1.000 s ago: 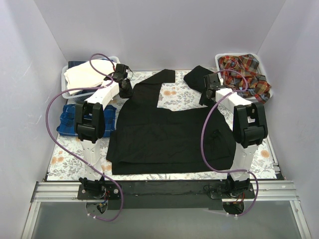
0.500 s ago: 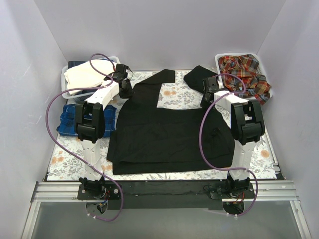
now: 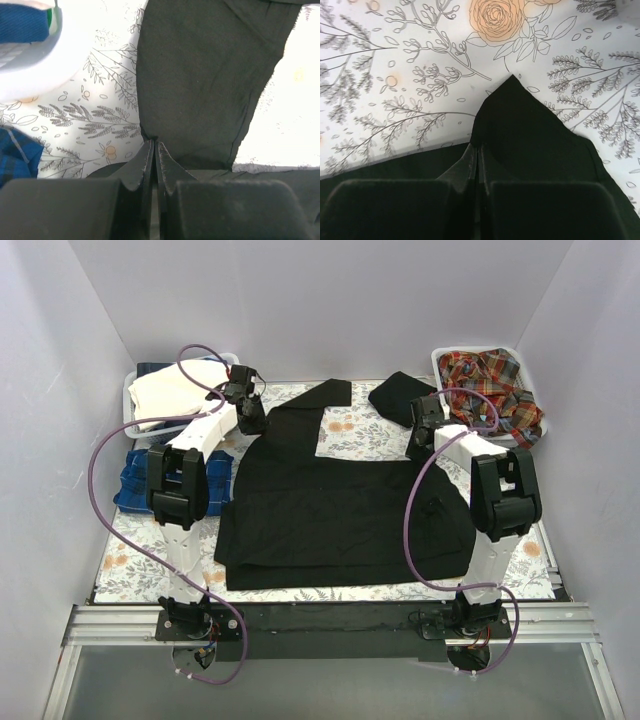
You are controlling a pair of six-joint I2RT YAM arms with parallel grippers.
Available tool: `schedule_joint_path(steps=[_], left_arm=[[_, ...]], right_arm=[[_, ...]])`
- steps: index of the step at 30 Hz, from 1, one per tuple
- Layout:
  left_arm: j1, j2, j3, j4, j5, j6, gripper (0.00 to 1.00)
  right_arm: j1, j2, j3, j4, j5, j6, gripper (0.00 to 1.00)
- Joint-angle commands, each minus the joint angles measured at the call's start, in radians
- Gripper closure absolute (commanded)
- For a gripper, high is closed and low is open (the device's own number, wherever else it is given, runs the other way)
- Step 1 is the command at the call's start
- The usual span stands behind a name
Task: Fold and stack the long sleeve shirts
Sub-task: Fold the shirt
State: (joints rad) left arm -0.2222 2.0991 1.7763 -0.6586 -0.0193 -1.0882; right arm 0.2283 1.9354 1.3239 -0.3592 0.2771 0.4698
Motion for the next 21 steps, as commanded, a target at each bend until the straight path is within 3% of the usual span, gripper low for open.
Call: schedule_joint_path(steps=[1, 10, 21], left_arm=[[0.004, -0.174, -0.049, 0.001, 0.018, 0.010, 1.00], [0.004, -0.355, -0.205, 0.011, 0.074, -0.009, 1.00], [0.000, -0.563, -0.466, 0.025, 0.124, -0.024, 1.00]], right_arm=[[-0.006, -0.117, -0.017, -0.007, -0.010, -0.016, 0.99], [-0.006, -0.216, -0.071, -0.001, -0.033, -0.037, 0.99], [0.000, -0.395, -0.251, 0.016, -0.059, -0.051, 0.99]])
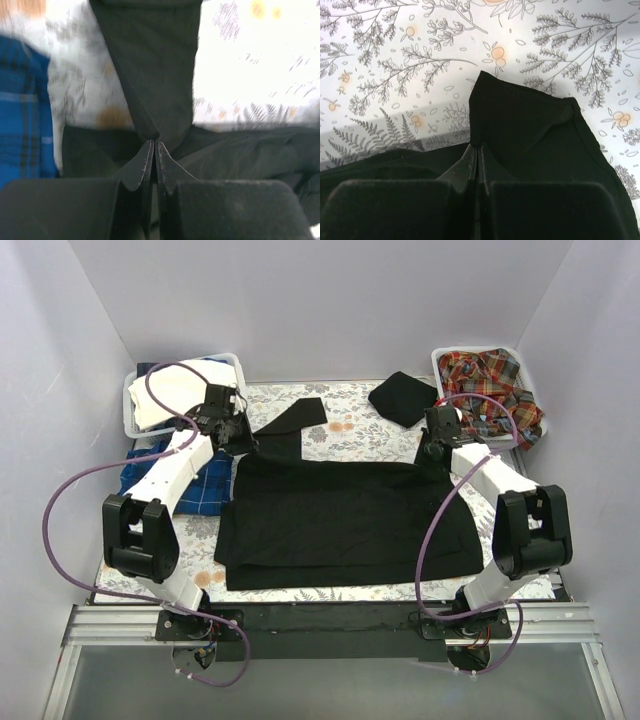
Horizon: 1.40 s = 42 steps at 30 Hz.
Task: Fold and stack the long sleeve shirts
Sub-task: Fold the shirt
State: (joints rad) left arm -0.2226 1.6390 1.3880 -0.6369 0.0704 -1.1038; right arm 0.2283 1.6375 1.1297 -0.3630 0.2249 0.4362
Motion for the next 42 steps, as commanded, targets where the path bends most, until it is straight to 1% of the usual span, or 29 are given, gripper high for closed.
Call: schedule_joint_path(steps=[1, 11, 15, 16, 18, 19, 21, 22, 24, 25, 30, 33, 35, 42], left_arm=[[0.000, -0.119, -0.098, 0.005, 0.037, -0.016, 1.00], [-0.012, -0.287, -0.316, -0.017, 0.036, -0.059, 1.00], [-0.015, -0.346, -0.386, -0.035, 0.017, -0.067, 1.00], [-0.015, -0.366, -0.417, -0.040, 0.014, -0.068, 1.00], [-0.015, -0.383, -0.448, -0.040, 0.011, -0.076, 1.00], [-0.015, -0.389, -0.466, -0.037, 0.009, -0.080, 1.00], [-0.017, -0.409, -0.520, -0.030, 0.009, -0.087, 1.00], [-0.026, -0.415, -0.538, -0.021, 0.000, -0.106, 1.00], [-0.032, -0.415, -0.564, 0.000, 0.018, -0.113, 1.00], [-0.041, -0.412, -0.572, 0.012, 0.014, -0.129, 1.00], [-0.044, -0.378, -0.618, 0.010, 0.011, -0.188, 1.00], [-0.044, -0.381, -0.639, 0.008, 0.017, -0.226, 1.00], [-0.044, -0.386, -0.647, 0.008, 0.009, -0.241, 1.00], [-0.044, -0.357, -0.667, 0.020, 0.017, -0.242, 1.00]], right_arm=[[0.002, -0.113, -0.071, 0.021, -0.007, -0.017, 0.99], [0.014, -0.287, -0.289, 0.019, -0.027, 0.009, 0.99], [0.020, -0.352, -0.364, 0.016, -0.033, 0.015, 0.97], [0.020, -0.364, -0.376, 0.012, -0.038, 0.016, 0.95], [0.023, -0.399, -0.416, 0.004, -0.038, 0.022, 0.89], [0.023, -0.413, -0.432, -0.004, -0.038, 0.024, 0.80], [0.025, -0.455, -0.467, -0.013, -0.039, 0.033, 0.71], [0.023, -0.473, -0.479, -0.023, -0.042, 0.036, 0.63], [0.026, -0.528, -0.507, -0.046, -0.038, 0.050, 0.58], [0.028, -0.551, -0.516, -0.060, -0.038, 0.053, 0.54], [0.028, -0.694, -0.512, -0.122, 0.001, 0.096, 0.54], [0.026, -0.714, -0.486, -0.114, 0.013, 0.105, 0.55], [0.028, -0.693, -0.443, -0.099, 0.008, 0.096, 0.55], [0.028, -0.470, -0.294, -0.014, -0.056, 0.058, 0.59]])
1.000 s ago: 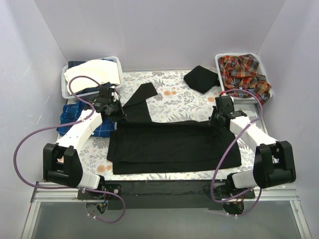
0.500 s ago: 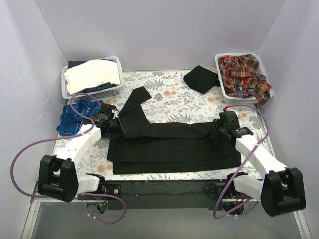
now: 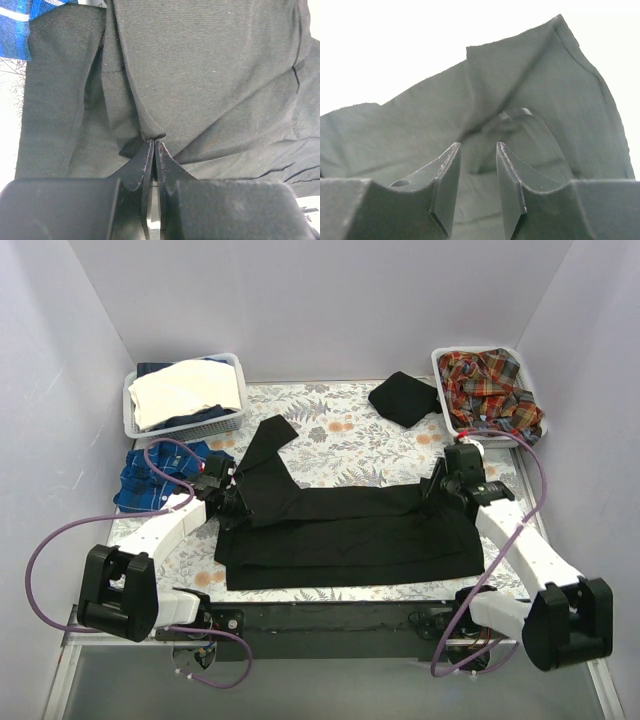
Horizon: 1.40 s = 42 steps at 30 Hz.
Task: Fold and stack the long sleeve shirts
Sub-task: Fold the shirt
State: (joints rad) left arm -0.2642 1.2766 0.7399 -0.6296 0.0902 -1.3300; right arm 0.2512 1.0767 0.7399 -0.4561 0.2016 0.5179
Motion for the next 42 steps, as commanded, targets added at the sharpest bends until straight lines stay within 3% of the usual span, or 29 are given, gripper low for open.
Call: schedule_joint_path(steps=[1, 10, 16, 20, 32, 41, 42], left_arm=[[-0.003, 0.010, -0.026, 0.021, 0.003, -0.014, 1.00], [-0.004, 0.038, -0.039, 0.030, 0.009, -0.017, 1.00], [-0.004, 0.059, -0.036, 0.031, 0.017, -0.040, 1.00], [-0.004, 0.079, -0.037, 0.039, 0.022, -0.041, 1.00], [-0.004, 0.138, -0.050, 0.045, 0.022, -0.051, 1.00], [-0.004, 0.138, -0.037, 0.028, 0.019, -0.037, 1.00], [-0.004, 0.129, -0.036, 0.019, 0.013, -0.032, 0.94]], right_arm=[[0.005, 0.109, 0.110, 0.086, -0.039, -0.024, 0.59], [0.006, 0.351, 0.202, 0.122, -0.183, -0.036, 0.62], [0.007, 0.449, 0.188, 0.085, -0.137, -0.009, 0.66], [0.007, 0.508, 0.205, 0.001, -0.020, -0.004, 0.72], [0.002, 0.411, 0.190, -0.164, 0.284, 0.044, 0.73], [-0.010, 0.381, 0.216, -0.240, 0.286, 0.103, 0.75], [-0.009, 0.362, 0.245, -0.239, 0.273, 0.090, 0.75]])
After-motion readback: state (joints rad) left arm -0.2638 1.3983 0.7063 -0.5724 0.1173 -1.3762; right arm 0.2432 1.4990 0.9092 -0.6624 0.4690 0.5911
